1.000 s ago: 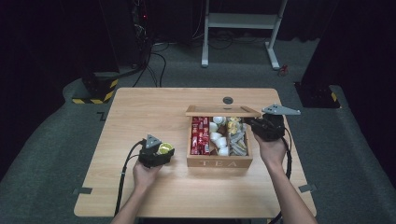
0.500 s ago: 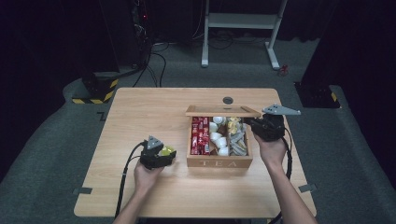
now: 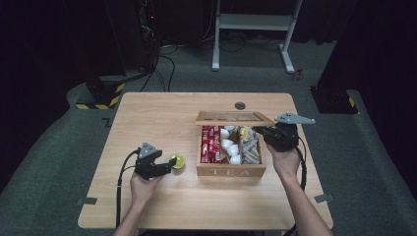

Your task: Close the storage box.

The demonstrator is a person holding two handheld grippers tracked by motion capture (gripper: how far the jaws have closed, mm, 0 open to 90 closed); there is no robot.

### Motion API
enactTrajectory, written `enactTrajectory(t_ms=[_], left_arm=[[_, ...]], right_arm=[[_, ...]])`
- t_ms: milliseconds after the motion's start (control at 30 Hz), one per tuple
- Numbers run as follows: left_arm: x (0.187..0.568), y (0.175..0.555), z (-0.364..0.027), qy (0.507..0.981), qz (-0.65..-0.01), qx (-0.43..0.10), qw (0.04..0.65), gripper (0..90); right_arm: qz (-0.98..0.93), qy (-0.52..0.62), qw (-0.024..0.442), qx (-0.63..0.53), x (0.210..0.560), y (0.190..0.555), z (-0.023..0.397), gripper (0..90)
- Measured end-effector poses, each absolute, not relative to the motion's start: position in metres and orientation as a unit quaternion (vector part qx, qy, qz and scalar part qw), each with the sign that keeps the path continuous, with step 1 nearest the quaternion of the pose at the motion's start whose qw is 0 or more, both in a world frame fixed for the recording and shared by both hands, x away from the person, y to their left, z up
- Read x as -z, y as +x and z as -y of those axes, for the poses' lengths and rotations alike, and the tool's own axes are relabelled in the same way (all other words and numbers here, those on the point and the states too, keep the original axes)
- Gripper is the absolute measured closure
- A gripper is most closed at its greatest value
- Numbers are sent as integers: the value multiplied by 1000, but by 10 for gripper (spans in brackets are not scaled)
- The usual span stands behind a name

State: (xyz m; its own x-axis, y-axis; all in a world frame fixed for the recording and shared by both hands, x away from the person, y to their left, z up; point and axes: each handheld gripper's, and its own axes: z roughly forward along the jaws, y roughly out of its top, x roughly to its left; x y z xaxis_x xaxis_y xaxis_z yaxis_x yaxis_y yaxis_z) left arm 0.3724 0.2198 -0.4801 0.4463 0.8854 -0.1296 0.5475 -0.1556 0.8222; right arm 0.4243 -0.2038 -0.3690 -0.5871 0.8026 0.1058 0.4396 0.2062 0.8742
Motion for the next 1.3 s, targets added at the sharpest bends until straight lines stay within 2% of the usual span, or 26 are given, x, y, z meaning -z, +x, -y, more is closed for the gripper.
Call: enactTrajectory(t_ms=[400, 733, 1300], left_arm=[[490, 364, -248, 717, -520, -207, 417, 302], [507, 360, -271, 710, -555, -218, 375, 314], [525, 357, -278, 713, -568, -238, 336, 308]], right_arm=[[-753, 412, 188, -477, 373, 420, 204, 892], [-754, 413, 184, -477, 377, 416, 206, 893], [-752, 418, 173, -479, 390, 406, 207, 892]])
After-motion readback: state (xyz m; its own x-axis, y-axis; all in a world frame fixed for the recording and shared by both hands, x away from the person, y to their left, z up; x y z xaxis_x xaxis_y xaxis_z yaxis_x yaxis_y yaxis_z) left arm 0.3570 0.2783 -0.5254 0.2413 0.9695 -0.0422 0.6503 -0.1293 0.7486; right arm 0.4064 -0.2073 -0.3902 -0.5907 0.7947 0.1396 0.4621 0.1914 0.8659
